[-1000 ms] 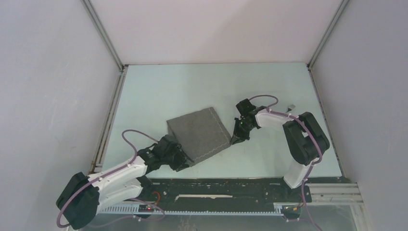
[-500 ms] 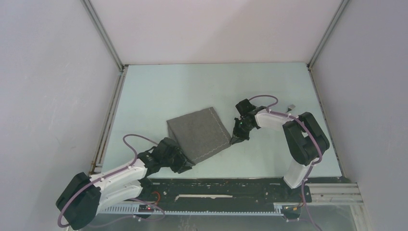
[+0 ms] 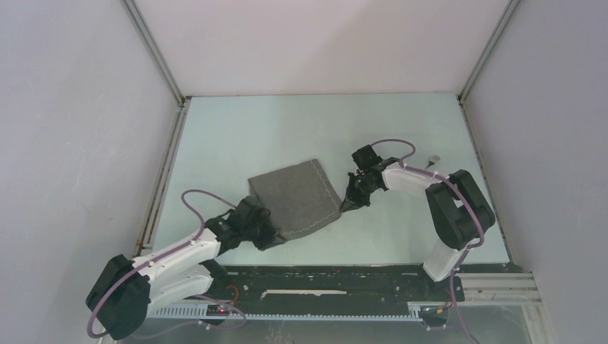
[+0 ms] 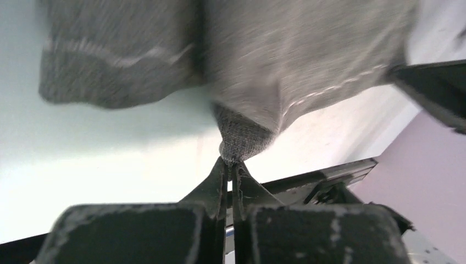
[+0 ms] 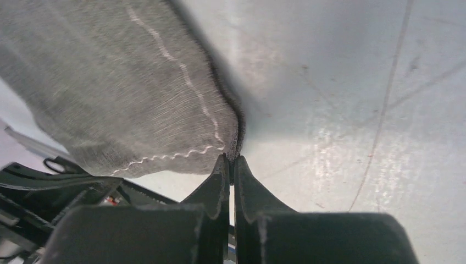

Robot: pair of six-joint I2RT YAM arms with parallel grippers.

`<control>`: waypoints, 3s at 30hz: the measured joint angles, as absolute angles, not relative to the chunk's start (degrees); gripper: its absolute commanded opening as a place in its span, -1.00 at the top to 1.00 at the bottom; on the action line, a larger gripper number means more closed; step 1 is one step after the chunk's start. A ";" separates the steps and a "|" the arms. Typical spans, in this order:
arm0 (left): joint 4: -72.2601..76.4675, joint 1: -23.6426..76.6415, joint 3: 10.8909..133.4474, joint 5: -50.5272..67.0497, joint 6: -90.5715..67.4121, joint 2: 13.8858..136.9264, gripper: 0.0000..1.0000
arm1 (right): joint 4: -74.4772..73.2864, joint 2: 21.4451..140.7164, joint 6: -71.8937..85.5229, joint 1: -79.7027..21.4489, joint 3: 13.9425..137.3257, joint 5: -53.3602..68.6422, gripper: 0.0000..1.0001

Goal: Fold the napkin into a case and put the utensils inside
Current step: Smooth out the square-folded napkin at the center of the board.

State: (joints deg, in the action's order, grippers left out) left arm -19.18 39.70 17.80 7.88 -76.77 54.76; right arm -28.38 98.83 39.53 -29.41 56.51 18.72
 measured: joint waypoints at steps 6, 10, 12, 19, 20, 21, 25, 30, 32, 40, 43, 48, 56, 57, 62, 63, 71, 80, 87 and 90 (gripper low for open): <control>-26.44 25.71 31.59 9.56 -65.73 55.90 1.00 | -26.48 97.91 38.89 -29.52 62.22 23.66 1.00; -32.40 16.58 44.64 10.24 -56.53 61.49 1.00 | -22.65 98.67 39.18 -29.52 69.08 26.68 1.00; -34.11 12.51 50.85 11.00 -52.05 65.73 1.00 | -20.71 100.88 39.40 -29.52 74.54 27.68 1.00; -39.55 5.26 66.65 12.93 -41.39 78.63 1.00 | -17.87 110.87 40.03 -29.69 92.12 29.39 1.00; -40.05 5.04 68.29 12.91 -40.42 79.31 1.00 | -17.87 111.85 40.05 -29.76 93.91 29.52 1.00; -40.53 4.82 70.15 12.84 -39.40 79.81 1.00 | -18.04 112.62 40.03 -29.82 95.33 29.61 1.00; -42.81 4.10 76.90 11.77 -35.48 80.07 1.00 | -18.63 114.43 40.03 -29.95 99.00 29.89 1.00; -44.14 1.83 81.93 10.26 -32.47 80.47 1.00 | -18.35 115.11 40.51 -30.00 99.94 30.52 1.00; -44.38 1.19 82.15 10.44 -31.94 81.25 1.00 | -18.35 115.39 40.66 -30.15 99.96 30.81 1.00; -43.97 0.99 70.78 14.66 -31.46 81.06 1.00 | -17.17 114.48 40.66 -30.92 94.35 32.34 1.00; -43.57 1.02 61.78 16.25 -31.97 76.90 1.00 | -17.54 113.60 40.62 -31.11 88.49 33.45 1.00; -42.48 2.70 47.05 19.00 -35.05 64.42 1.00 | -18.61 111.72 40.23 -31.53 80.31 34.89 1.00; -37.71 10.46 29.78 21.23 -42.89 57.74 1.00 | -18.46 108.64 38.85 -32.77 73.21 36.16 1.00; -37.63 10.66 28.88 21.26 -43.59 57.58 1.00 | -18.41 108.38 38.72 -32.77 72.55 36.16 1.00; -37.60 10.76 28.18 20.88 -44.93 56.18 1.00 | -18.46 107.31 37.80 -32.77 69.65 36.05 1.00; -37.63 10.76 28.18 20.67 -44.99 56.18 1.00 | -18.41 107.02 37.63 -32.77 69.12 36.01 1.00; -37.82 10.76 28.34 18.11 -44.99 60.53 1.00 | -16.99 105.65 37.08 -32.77 64.14 35.90 1.00; -38.92 10.76 28.49 15.25 -46.28 62.37 1.00 | -15.73 105.62 36.84 -33.17 61.25 35.38 1.00; -39.29 10.76 28.21 14.96 -47.16 62.57 1.00 | -15.11 105.62 36.67 -33.56 59.18 34.74 1.00; -39.68 10.76 28.21 14.96 -47.57 62.19 1.00 | -15.33 105.38 36.27 -33.69 59.18 34.26 1.00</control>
State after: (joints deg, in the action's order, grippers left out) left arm -39.68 10.76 28.21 14.96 -47.57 62.19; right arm -15.33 105.38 36.27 -33.69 59.18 34.26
